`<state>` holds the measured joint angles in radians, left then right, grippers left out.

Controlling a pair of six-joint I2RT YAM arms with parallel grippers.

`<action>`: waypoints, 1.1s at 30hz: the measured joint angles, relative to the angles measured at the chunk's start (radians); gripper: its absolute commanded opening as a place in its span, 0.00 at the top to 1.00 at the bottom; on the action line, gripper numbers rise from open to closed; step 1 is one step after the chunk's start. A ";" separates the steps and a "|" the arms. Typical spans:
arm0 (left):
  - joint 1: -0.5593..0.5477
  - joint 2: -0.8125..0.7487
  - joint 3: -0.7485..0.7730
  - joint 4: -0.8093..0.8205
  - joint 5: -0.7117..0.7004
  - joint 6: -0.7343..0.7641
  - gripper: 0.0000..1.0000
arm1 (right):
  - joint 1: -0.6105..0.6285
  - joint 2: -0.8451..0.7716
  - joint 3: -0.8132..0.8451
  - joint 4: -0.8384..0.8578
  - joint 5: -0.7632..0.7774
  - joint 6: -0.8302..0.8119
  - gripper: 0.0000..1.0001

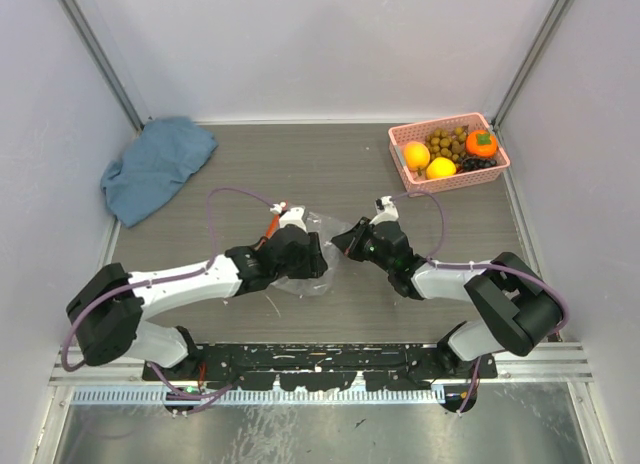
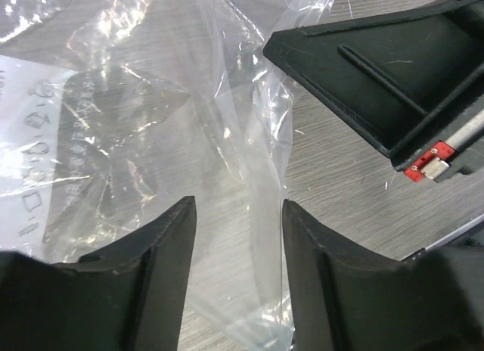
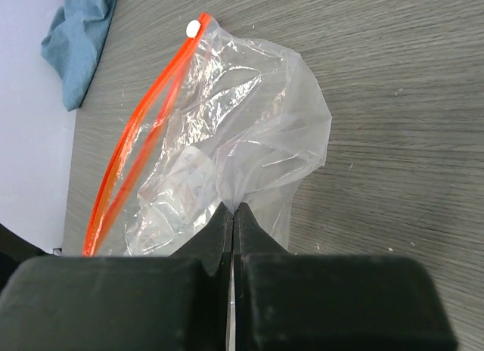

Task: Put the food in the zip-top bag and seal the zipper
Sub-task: Pick up the zipper food storage bag at the corner of the board.

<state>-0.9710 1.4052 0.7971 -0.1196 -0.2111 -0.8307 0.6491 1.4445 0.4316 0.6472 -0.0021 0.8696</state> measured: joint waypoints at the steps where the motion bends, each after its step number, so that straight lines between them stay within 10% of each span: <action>1: 0.008 -0.016 0.001 -0.017 -0.002 0.007 0.44 | 0.000 0.000 0.000 0.000 -0.001 -0.006 0.99; 17: 0.437 -0.455 -0.167 -0.156 0.135 0.033 0.28 | -0.117 -0.027 0.002 -0.060 -0.184 -0.194 0.99; 33: 0.705 -0.130 -0.335 0.124 0.541 -0.106 0.40 | -0.182 -0.022 0.002 -0.077 -0.342 -0.318 0.99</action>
<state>-0.2661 1.2747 0.4618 0.0040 0.3294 -0.9363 0.4675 1.4223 0.4339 0.5705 -0.3439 0.5518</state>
